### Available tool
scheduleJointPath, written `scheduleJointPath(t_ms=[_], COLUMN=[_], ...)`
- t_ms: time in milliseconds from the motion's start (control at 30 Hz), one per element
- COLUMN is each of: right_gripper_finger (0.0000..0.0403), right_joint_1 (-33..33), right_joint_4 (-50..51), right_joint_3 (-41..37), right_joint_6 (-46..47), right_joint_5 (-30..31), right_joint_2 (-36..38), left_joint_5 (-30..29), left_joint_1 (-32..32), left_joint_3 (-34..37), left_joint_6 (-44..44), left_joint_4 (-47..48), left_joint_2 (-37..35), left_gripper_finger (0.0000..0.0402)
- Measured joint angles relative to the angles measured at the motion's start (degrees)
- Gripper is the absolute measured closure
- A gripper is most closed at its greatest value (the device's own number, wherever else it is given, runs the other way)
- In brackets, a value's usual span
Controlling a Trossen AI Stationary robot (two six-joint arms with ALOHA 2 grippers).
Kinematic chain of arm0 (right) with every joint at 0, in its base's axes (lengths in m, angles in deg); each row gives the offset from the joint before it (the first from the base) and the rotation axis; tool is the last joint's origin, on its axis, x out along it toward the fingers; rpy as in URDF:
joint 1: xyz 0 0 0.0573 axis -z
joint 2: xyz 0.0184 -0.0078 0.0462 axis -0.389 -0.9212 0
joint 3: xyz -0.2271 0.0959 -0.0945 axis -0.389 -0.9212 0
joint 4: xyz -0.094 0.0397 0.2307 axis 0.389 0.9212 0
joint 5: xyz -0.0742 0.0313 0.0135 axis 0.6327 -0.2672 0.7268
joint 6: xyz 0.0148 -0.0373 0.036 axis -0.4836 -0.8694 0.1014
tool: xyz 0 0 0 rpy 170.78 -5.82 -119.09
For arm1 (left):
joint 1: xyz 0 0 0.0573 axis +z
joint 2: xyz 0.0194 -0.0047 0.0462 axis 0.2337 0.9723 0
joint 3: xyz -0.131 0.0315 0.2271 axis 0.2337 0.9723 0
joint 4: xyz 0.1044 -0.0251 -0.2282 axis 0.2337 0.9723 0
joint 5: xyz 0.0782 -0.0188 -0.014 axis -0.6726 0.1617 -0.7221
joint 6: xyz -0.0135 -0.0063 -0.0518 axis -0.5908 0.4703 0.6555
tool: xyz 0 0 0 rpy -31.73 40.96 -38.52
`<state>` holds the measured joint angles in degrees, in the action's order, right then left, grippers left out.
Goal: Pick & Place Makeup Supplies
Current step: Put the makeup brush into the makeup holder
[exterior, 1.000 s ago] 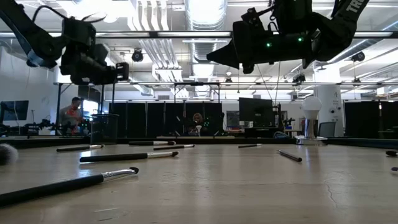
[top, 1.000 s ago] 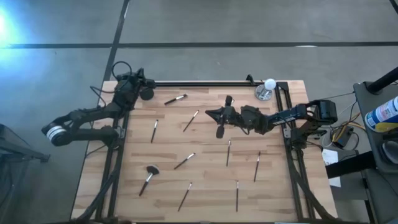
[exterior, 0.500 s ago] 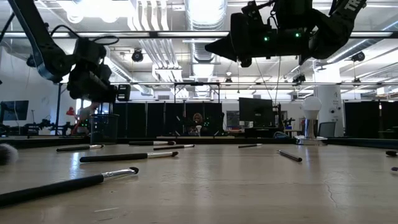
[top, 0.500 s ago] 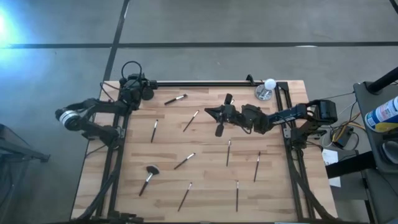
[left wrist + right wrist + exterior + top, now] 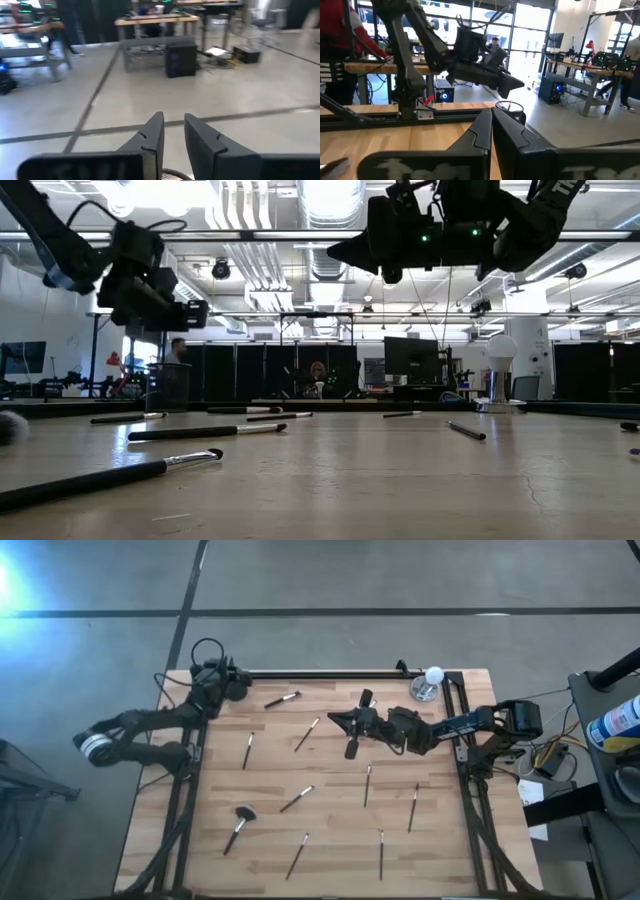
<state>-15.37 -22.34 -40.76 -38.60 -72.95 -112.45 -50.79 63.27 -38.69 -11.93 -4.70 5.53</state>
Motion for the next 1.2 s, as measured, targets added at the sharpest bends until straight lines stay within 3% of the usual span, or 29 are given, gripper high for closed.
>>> scheduleJointPath(t_ms=[233,400,500,700,833,1033,1200], right_gripper_finger=[0.0394,0.0394,0.0394,0.0394,0.0394,0.0394,0.0394], right_joint_1=[0.03,-0.34,-0.88,-2.07,-2.05,-2.05,-2.33], right_joint_4=[0.2,1.17,2.7,4.66,4.54,4.1,2.14], right_joint_3=[-0.1,-0.28,-0.51,-1.18,-1.41,-2.35,-3.08], right_joint_6=[0.06,1.59,1.53,1.37,1.53,1.45,3.02], right_joint_5=[0.42,0.44,0.58,0.5,0.37,-0.04,-0.04], right_joint_2=[-0.08,-0.2,-0.2,-0.24,-0.24,-1.03,-4.03], left_joint_5=[2.77,2.18,-1.39,-10.59,-12.27,-13.11,-12.74], left_joint_1=[-11.14,-25.93,-36.39,-57.14,-67.06,-76.63,-79.96], left_joint_3=[0.0,0.0,0.0,0.0,0.0,-1.61,-9.19], left_joint_6=[0.81,6.55,12.03,24.7,31.68,41.3,48.75], left_joint_4=[21.14,36.86,43.72,51.19,52.3,53.67,63.26], left_joint_2=[-13.54,-20.06,-21.48,-19.64,-16.58,-9.72,-1.71], left_gripper_finger=[0.0376,0.04,0.0401,0.0401,0.0401,0.0401,0.0401])
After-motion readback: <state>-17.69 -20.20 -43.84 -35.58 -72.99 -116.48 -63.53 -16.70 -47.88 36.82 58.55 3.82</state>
